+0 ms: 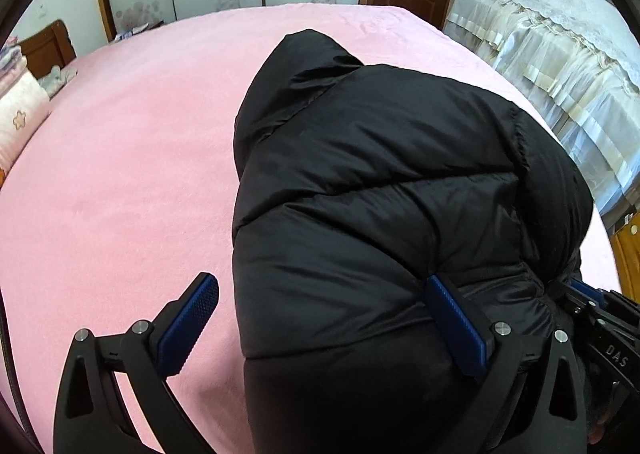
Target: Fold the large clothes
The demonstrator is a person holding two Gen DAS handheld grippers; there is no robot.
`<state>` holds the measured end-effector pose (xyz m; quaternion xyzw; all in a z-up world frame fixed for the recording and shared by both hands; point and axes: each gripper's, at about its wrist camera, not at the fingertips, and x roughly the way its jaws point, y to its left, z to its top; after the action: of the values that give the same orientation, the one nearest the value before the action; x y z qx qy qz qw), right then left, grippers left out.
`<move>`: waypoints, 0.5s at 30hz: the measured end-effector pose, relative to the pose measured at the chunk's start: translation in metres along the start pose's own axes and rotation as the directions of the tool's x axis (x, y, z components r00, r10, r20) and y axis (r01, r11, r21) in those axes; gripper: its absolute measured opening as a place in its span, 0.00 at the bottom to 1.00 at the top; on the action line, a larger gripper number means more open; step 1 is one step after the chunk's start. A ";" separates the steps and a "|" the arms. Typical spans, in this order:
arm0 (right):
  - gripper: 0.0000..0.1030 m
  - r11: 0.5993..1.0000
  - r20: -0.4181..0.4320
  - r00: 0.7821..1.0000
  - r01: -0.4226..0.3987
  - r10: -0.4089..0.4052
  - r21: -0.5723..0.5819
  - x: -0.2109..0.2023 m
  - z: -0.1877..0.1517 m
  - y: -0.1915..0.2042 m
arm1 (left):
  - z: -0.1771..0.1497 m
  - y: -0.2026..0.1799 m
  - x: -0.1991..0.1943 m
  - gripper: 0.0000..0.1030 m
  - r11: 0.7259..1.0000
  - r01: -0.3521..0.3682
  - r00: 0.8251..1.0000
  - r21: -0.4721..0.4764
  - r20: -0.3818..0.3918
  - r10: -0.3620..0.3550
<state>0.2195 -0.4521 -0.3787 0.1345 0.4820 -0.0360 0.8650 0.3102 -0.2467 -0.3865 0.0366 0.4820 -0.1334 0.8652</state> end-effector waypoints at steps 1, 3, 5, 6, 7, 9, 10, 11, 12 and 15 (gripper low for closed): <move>0.34 1.000 0.001 1.000 -0.004 0.004 0.003 -0.005 0.002 0.001 | 0.001 0.002 -0.003 0.99 1.000 0.011 1.000 -0.015 -0.008 -0.011; 0.43 1.000 0.020 1.000 -0.016 0.016 0.007 -0.018 0.007 0.004 | 0.003 0.006 -0.009 0.99 0.999 0.025 0.999 -0.043 -0.021 -0.026; 0.56 1.000 0.041 0.999 -0.023 0.023 -0.001 -0.033 0.010 0.006 | 0.003 0.008 -0.014 0.99 0.998 0.037 0.999 -0.059 -0.037 -0.039; 0.58 1.000 0.048 0.999 -0.022 0.023 -0.006 -0.038 0.012 0.008 | 0.005 0.008 -0.018 0.99 0.998 0.034 0.998 -0.062 -0.049 -0.037; 0.60 1.000 0.054 0.998 -0.019 0.019 -0.011 -0.044 0.010 0.009 | 0.006 0.008 -0.022 0.99 0.998 0.025 0.998 -0.063 -0.062 -0.029; 0.63 1.000 0.068 0.998 -0.017 0.018 -0.019 -0.058 0.010 0.008 | 0.008 0.005 -0.030 0.99 0.998 0.012 0.996 -0.065 -0.084 -0.017; 0.65 1.000 0.073 0.997 -0.019 0.020 -0.020 -0.064 0.010 0.010 | 0.008 0.004 -0.035 0.99 0.998 0.008 0.996 -0.067 -0.092 -0.015; 0.67 0.999 0.077 0.997 -0.025 0.027 -0.022 -0.072 0.012 0.013 | 0.009 0.002 -0.041 0.99 0.998 0.000 0.995 -0.067 -0.101 -0.007; 0.68 0.999 0.079 0.996 -0.030 0.031 -0.022 -0.081 0.008 0.009 | 0.009 0.000 -0.047 0.99 0.998 0.001 0.995 -0.065 -0.104 -0.008; 0.74 0.999 0.085 0.996 -0.036 0.037 -0.023 -0.093 0.010 0.019 | 0.007 -0.008 -0.068 0.99 0.999 0.008 0.995 -0.053 -0.103 -0.014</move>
<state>0.1814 -0.4424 -0.2915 0.1326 0.4425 -0.0207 0.8867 0.2795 -0.2422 -0.3248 0.0182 0.5297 -0.1235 0.8390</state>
